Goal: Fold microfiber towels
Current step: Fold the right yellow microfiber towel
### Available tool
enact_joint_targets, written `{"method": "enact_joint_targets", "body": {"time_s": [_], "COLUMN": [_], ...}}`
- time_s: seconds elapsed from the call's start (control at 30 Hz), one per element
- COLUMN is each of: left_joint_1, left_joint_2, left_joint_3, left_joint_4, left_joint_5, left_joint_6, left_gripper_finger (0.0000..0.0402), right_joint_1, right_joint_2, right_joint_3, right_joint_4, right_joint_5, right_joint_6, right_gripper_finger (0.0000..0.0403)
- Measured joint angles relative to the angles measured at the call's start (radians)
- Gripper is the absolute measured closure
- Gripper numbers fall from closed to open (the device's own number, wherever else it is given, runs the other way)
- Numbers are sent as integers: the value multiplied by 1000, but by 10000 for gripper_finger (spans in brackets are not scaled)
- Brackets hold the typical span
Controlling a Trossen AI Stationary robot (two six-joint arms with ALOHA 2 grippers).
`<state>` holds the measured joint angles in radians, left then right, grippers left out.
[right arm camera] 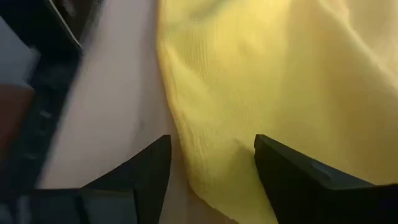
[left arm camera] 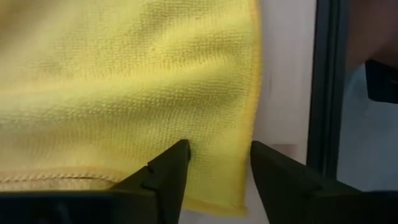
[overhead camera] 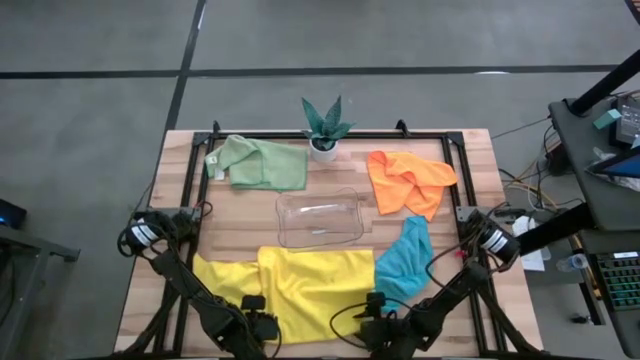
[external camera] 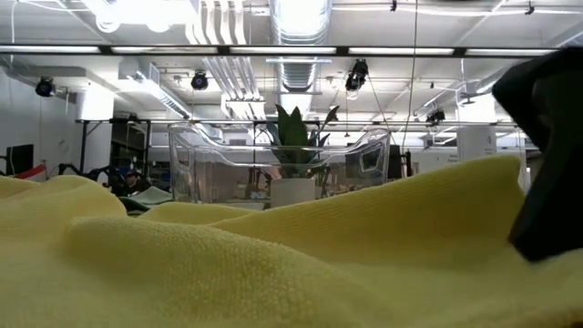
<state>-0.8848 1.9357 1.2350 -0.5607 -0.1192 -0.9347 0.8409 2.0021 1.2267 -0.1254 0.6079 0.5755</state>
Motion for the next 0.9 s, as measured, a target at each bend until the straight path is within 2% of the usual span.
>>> {"method": "enact_joint_targets", "body": {"time_s": [0.1,0.2,0.33,0.47,0.7,0.9], "left_joint_1": [0,1,2,1,1,2], "left_joint_2": [15,18,14,-2,-57,-148], "left_joint_3": [-1,-2,-3,8,49,79], "left_joint_4": [-7,-18,-32,-35,-33,-24], "left_joint_5": [-3,-4,-6,-19,-12,-42], "left_joint_6": [-20,-54,-54,-53,-47,-7], "left_gripper_finger": [276,315,386,397,401,401], "right_joint_1": [-2,-3,-4,-7,-7,-5], "right_joint_2": [18,17,7,-25,-189,-344], "right_joint_3": [12,13,12,9,9,9], "right_joint_4": [-20,-33,-44,-90,-268,-368], "right_joint_5": [1,-7,-22,-44,-94,-245], "right_joint_6": [11,19,1,-63,-52,-53], "right_gripper_finger": [188,217,293,379,394,394]}}
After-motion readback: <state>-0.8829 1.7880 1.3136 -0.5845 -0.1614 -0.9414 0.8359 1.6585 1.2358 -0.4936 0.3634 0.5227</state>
